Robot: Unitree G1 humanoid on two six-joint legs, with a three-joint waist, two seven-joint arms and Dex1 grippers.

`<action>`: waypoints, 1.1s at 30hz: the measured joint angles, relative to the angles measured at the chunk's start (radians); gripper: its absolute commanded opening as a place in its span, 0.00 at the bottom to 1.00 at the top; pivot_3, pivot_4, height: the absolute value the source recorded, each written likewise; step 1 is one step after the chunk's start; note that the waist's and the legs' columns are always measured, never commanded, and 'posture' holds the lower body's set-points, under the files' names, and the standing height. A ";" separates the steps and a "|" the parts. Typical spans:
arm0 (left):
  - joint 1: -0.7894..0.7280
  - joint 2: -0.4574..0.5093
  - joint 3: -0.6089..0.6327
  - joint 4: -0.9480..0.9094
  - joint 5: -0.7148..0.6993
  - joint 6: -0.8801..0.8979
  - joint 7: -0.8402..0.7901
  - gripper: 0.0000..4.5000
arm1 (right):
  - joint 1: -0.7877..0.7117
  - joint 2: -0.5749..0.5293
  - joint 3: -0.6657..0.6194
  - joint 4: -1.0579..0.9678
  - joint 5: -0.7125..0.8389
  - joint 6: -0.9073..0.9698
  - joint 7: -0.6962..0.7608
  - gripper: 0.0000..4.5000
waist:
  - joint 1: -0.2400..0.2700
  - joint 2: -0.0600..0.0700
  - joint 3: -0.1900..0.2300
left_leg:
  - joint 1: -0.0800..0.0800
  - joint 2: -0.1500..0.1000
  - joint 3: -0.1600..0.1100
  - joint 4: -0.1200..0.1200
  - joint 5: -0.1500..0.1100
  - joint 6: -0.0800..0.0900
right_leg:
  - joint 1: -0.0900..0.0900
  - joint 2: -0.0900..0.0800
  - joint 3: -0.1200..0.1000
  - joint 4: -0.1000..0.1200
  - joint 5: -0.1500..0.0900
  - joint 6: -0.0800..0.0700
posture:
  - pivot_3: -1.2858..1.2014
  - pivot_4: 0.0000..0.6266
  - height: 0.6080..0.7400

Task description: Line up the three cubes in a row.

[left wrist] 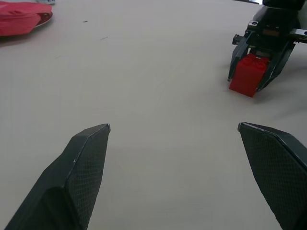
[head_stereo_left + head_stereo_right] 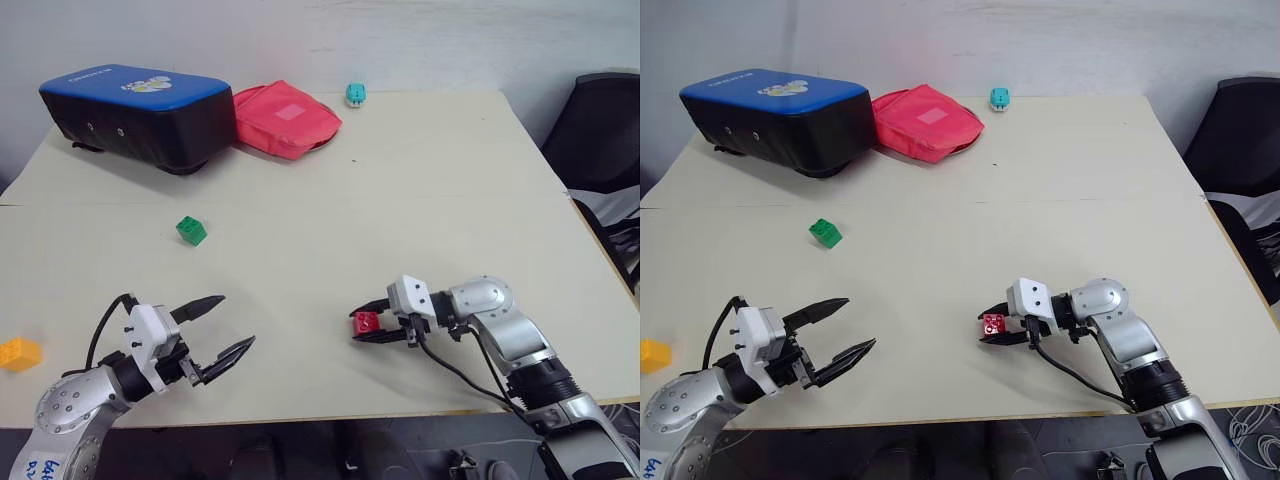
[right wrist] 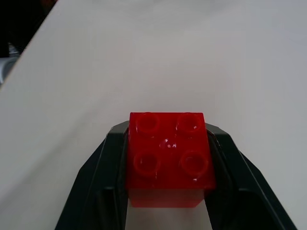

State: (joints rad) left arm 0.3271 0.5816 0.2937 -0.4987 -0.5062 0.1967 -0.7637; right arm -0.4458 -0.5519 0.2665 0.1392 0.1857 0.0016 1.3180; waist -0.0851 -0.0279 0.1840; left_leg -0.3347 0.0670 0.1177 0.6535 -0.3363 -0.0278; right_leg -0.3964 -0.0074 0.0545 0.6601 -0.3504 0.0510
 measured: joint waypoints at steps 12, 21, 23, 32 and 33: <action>0.062 -0.009 0.062 0.009 0.015 -0.042 0.004 1.00 | 0.011 0.018 -0.076 -0.043 0.165 -0.059 0.074 0.99 | 0.000 0.000 0.000 | -0.001 0.000 0.000 -0.001 -0.001 0.002 | 0.000 0.000 0.000 -0.001 0.000 0.000 | 0.52 0.24 1.00; 0.287 -0.299 0.351 0.091 0.013 -0.178 0.198 1.00 | 0.154 0.002 -0.290 -0.059 0.324 -0.080 0.057 0.99 | 0.005 -0.005 0.001 | 0.000 -0.001 0.000 -0.001 -0.006 0.010 | 0.003 -0.001 0.000 -0.005 0.000 0.000 | 0.52 0.24 1.00; 0.322 -0.342 0.388 0.115 -0.001 -0.189 0.227 1.00 | 0.192 0.008 -0.355 -0.018 0.334 -0.125 0.031 0.99 | 0.009 -0.006 0.001 | 0.000 -0.001 0.000 0.000 -0.006 0.010 | 0.003 -0.001 0.000 -0.006 0.000 0.000 | 0.52 0.24 1.00; 0.022 -0.129 0.331 0.142 -0.048 -0.061 0.243 1.00 | 0.231 0.001 -0.417 0.001 0.365 -0.126 0.029 0.99 | 0.032 -0.006 0.002 | 0.000 -0.001 -0.001 0.001 -0.005 0.008 | 0.002 0.000 -0.001 -0.001 0.001 0.001 | 0.52 0.24 1.00; -0.107 -0.055 0.300 0.202 -0.049 -0.024 0.235 1.00 | 0.229 0.008 -0.424 -0.009 0.366 -0.134 0.019 0.99 | 0.040 -0.005 0.002 | 0.000 -0.002 -0.002 0.001 -0.004 0.007 | 0.002 0.000 -0.001 -0.001 0.001 0.001 | 0.52 0.24 1.00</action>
State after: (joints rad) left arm 0.2196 0.5271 0.5940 -0.2963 -0.5549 0.1727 -0.5290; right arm -0.2172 -0.5438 -0.1572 0.1303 0.5512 -0.1321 1.3375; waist -0.0455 -0.0332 0.1858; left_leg -0.3345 0.0652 0.1161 0.6547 -0.3399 -0.0208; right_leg -0.3941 -0.0077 0.0531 0.6596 -0.3492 0.0525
